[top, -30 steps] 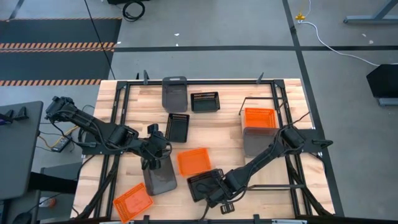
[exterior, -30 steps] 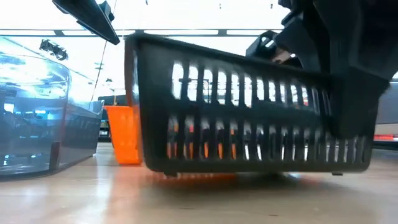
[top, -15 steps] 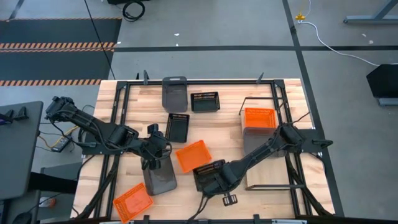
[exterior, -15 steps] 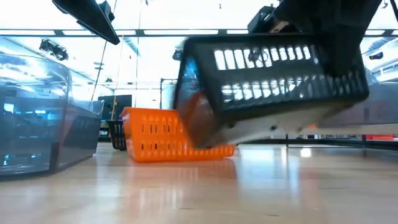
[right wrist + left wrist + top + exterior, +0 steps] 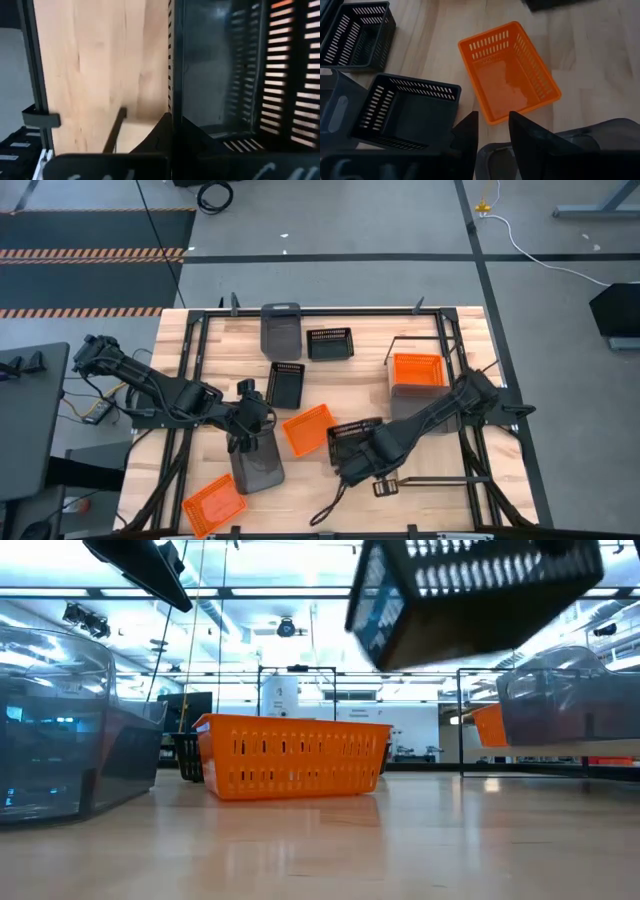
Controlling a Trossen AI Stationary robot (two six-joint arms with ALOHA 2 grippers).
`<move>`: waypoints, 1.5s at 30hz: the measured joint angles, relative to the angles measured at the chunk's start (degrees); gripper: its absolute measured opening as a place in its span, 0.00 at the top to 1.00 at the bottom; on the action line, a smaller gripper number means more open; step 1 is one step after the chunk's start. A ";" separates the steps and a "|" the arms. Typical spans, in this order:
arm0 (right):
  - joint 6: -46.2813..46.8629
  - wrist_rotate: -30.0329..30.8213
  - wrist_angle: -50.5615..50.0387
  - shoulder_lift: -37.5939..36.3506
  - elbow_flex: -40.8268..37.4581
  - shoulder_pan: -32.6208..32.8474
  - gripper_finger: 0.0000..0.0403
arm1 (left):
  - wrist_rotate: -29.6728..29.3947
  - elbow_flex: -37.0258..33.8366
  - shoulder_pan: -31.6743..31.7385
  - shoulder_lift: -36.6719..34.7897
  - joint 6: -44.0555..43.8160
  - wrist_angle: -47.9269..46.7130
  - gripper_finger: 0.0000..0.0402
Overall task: Stack baskets on shelf by color
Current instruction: Put bottom black bin on the shelf
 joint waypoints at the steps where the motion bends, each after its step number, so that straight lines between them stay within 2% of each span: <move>1: 1.20 0.20 -0.86 -1.19 0.00 0.42 0.98 | 0.00 0.00 -0.20 0.00 0.00 0.00 0.71; 11: 14.41 1.86 -1.85 -14.09 -5.21 5.83 0.98 | 0.00 0.00 -1.46 0.00 -0.13 0.04 0.71; 22: 26.73 0.19 -1.66 -24.59 -22.79 12.79 0.98 | 0.00 0.00 -1.46 -0.02 -0.13 0.46 0.71; 33: 36.35 -2.66 0.63 -27.89 -29.89 18.22 0.98 | 0.00 0.00 -1.46 -0.02 -0.15 0.52 0.71; 42: 35.60 -3.10 6.11 -27.87 -33.04 21.23 0.98 | -0.01 0.00 -1.46 -0.02 -0.11 0.55 0.71; 45: 35.62 -5.15 6.62 -27.87 -34.25 21.78 0.97 | -0.02 0.00 -1.46 -0.02 -0.11 0.58 0.71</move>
